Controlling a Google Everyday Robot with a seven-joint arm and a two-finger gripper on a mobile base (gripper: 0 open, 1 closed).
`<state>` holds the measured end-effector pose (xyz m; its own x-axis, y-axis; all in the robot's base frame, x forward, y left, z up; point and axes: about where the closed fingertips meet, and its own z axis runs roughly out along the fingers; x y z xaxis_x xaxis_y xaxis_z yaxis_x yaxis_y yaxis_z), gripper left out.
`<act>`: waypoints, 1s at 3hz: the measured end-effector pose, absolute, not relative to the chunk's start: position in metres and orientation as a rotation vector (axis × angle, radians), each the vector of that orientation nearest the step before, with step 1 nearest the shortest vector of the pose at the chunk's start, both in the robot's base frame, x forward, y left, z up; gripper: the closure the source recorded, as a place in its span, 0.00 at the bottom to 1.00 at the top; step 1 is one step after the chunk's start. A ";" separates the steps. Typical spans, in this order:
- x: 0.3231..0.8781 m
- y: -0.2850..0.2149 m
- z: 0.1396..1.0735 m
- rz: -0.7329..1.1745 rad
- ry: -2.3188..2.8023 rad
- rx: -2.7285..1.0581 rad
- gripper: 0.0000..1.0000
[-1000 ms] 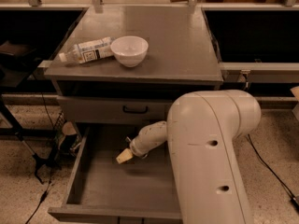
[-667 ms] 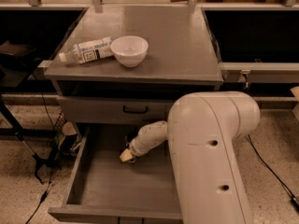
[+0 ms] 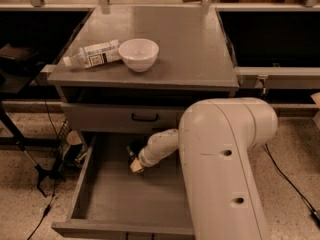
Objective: Pick redbull can from middle drawer and place on counter
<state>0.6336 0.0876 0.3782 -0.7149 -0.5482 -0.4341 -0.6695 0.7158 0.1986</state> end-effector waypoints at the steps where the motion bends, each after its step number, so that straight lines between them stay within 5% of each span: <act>1: 0.633 0.087 0.379 0.482 2.590 -0.959 1.00; 3: 0.631 0.089 0.380 0.469 2.614 -1.000 1.00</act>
Offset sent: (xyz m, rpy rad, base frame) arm -0.0018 0.0003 -0.0032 -0.0792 0.0519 0.0524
